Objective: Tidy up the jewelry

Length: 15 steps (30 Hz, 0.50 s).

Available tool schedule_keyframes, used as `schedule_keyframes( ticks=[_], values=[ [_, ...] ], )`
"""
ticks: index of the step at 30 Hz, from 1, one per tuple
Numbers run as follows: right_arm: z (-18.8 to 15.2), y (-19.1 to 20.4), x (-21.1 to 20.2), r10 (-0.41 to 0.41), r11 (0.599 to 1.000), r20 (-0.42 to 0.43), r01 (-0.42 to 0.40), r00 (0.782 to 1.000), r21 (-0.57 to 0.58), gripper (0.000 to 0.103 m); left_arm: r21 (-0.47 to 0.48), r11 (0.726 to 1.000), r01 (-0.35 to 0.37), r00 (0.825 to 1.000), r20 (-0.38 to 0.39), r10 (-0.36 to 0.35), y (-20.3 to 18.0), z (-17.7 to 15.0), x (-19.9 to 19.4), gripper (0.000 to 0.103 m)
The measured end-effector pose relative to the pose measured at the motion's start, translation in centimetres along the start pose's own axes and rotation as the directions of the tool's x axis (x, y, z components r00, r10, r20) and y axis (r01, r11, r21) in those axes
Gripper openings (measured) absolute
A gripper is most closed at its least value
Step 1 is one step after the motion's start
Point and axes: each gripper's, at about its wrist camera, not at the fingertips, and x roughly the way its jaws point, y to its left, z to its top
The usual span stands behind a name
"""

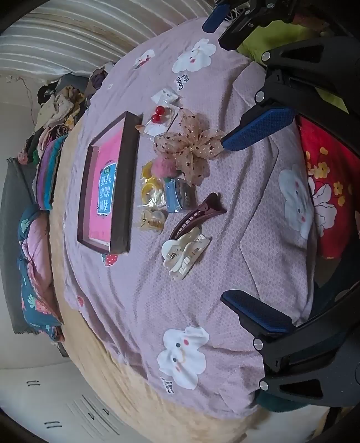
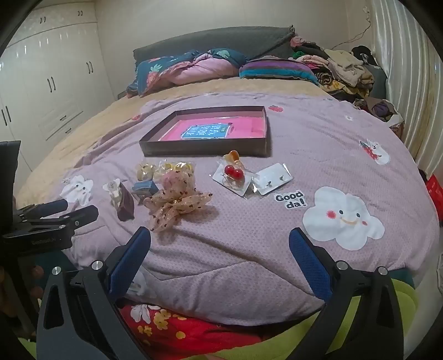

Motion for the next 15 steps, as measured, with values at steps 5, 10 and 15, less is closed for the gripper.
schedule_keyframes(
  ticks=[5,10,15],
  values=[
    [-0.02,-0.03,-0.12,0.002,1.0,0.005,-0.002,1.0,0.001,0.099,0.004,1.0,-0.002,1.0,0.005,0.002,-0.02,-0.04,0.04,0.095],
    [-0.04,-0.05,-0.16,0.003,1.0,0.006,-0.003,1.0,0.001,0.099,0.004,1.0,-0.003,1.0,0.008,0.003,-0.03,-0.06,0.0,0.095],
    [-0.15,-0.1,-0.04,0.005,1.0,0.007,-0.005,1.0,0.003,0.099,0.003,1.0,-0.006,1.0,0.013,0.005,-0.02,0.12,-0.52,0.095]
  ],
)
